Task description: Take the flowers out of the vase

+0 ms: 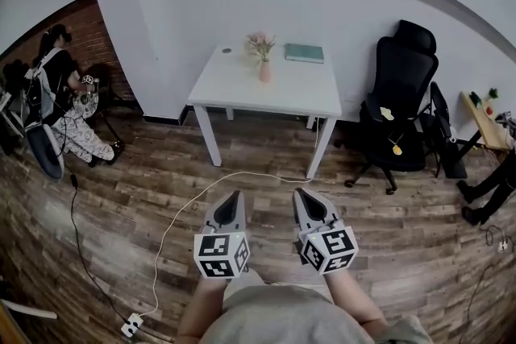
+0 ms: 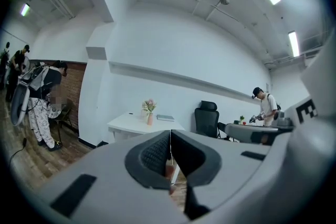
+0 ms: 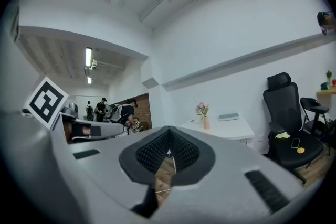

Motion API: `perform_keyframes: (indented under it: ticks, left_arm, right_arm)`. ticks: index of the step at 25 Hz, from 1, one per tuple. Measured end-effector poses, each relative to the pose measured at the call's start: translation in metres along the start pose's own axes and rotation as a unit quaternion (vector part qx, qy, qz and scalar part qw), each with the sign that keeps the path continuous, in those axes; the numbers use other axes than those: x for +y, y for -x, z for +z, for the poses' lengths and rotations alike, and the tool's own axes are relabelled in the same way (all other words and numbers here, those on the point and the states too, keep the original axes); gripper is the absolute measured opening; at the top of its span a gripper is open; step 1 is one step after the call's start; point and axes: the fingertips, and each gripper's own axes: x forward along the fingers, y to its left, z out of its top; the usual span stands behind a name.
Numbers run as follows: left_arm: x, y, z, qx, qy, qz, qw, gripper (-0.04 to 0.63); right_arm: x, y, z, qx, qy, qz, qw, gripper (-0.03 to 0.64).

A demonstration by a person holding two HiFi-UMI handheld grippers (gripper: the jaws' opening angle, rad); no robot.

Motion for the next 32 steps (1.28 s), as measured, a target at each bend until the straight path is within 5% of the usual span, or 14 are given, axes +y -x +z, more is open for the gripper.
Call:
perform_keyframes:
  ticks: [9,19,32]
  left_arm:
    - [-0.011,0.003,0.000,-0.007,0.001,0.009,0.9999,0.008]
    - [-0.008,-0.009,-0.006,0.003,0.008,0.019,0.9998,0.008]
    - [0.010,-0.065,-0.002,0.008,0.013,0.018,0.9997,0.008]
  right_arm:
    - [-0.012,0.008,-0.007,0.010,0.003,0.004,1.000,0.000]
    - [-0.020,-0.005,-0.010,0.022,0.004,0.013,1.000,0.080]
    - [-0.047,-0.052,-0.012,0.023,-0.002,0.014,1.000,0.132]
